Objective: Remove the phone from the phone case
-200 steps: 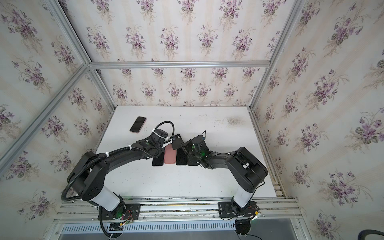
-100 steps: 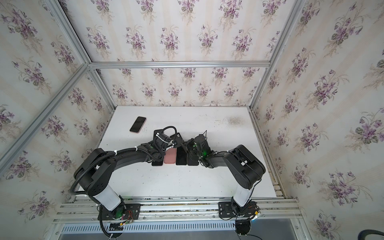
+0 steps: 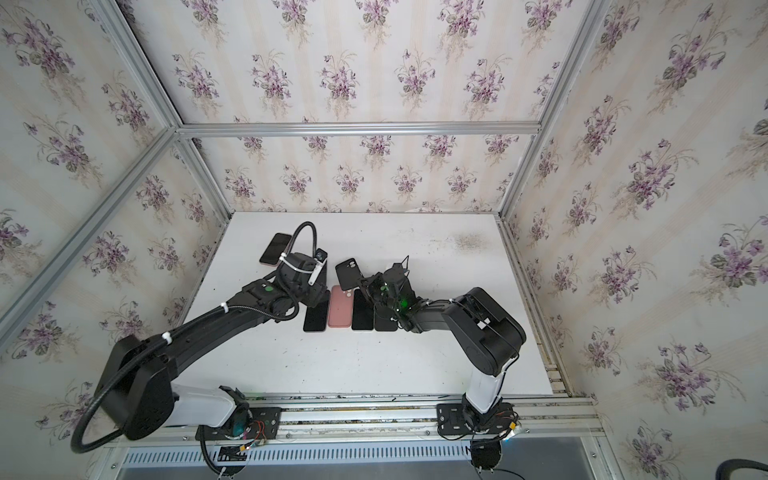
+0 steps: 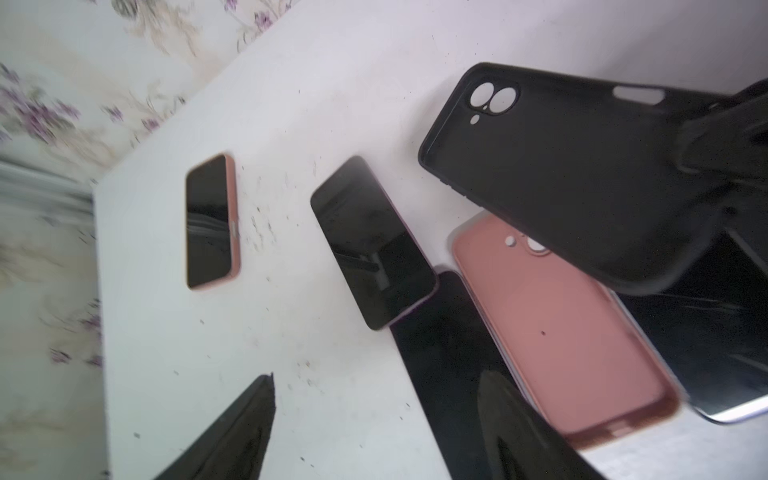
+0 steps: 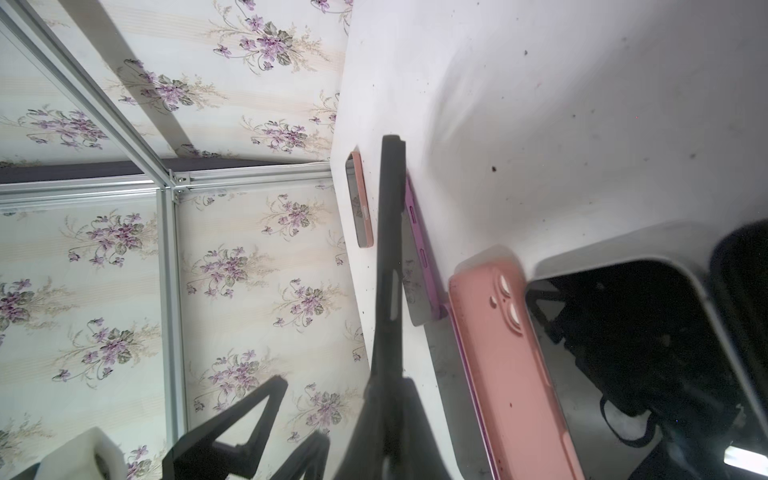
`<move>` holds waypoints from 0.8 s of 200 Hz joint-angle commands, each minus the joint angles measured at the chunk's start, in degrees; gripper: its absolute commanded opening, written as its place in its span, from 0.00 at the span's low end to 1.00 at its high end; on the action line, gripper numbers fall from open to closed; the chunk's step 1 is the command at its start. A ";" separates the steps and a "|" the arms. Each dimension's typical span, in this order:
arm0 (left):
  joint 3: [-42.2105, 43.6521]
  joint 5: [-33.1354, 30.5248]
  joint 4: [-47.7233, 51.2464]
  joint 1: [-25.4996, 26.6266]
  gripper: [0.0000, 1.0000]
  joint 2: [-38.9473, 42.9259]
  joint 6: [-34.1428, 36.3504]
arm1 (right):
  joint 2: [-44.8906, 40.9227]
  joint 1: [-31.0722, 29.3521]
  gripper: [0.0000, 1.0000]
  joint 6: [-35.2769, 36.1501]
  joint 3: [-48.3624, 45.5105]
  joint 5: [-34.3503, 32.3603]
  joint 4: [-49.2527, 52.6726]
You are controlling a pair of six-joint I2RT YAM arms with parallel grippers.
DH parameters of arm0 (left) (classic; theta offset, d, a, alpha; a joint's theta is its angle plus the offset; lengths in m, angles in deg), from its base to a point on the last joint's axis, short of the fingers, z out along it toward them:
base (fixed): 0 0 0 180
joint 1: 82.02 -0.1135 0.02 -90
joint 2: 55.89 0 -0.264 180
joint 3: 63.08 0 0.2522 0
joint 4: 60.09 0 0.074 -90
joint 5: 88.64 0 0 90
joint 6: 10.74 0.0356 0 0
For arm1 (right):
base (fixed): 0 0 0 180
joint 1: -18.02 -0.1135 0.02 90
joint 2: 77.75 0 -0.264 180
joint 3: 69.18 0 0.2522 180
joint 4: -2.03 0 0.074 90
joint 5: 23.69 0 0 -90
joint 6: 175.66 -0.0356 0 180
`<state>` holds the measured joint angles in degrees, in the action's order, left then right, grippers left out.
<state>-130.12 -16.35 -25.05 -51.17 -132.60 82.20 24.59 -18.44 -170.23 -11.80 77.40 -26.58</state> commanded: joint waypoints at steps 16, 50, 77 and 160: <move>8.40 21.84 3.69 -8.23 0.86 5.85 -25.19 | 1.61 -0.88 0.00 1.23 2.25 -3.16 -0.17; 13.52 30.90 3.82 -15.85 0.78 7.72 -33.59 | 1.94 -1.15 0.00 1.34 2.53 -3.92 0.09; 13.48 30.90 3.85 -19.27 0.59 1.91 -36.17 | 2.34 -1.32 0.00 1.26 2.84 -4.13 -0.26; 2.07 28.11 4.40 -19.78 0.52 -15.21 -35.36 | 2.01 -1.83 0.00 1.52 2.79 -5.44 -0.17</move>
<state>-125.94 13.40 -20.88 -70.86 -144.99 47.23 26.76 -20.13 -169.58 -9.68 73.14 -25.20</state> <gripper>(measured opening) 0.550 0.088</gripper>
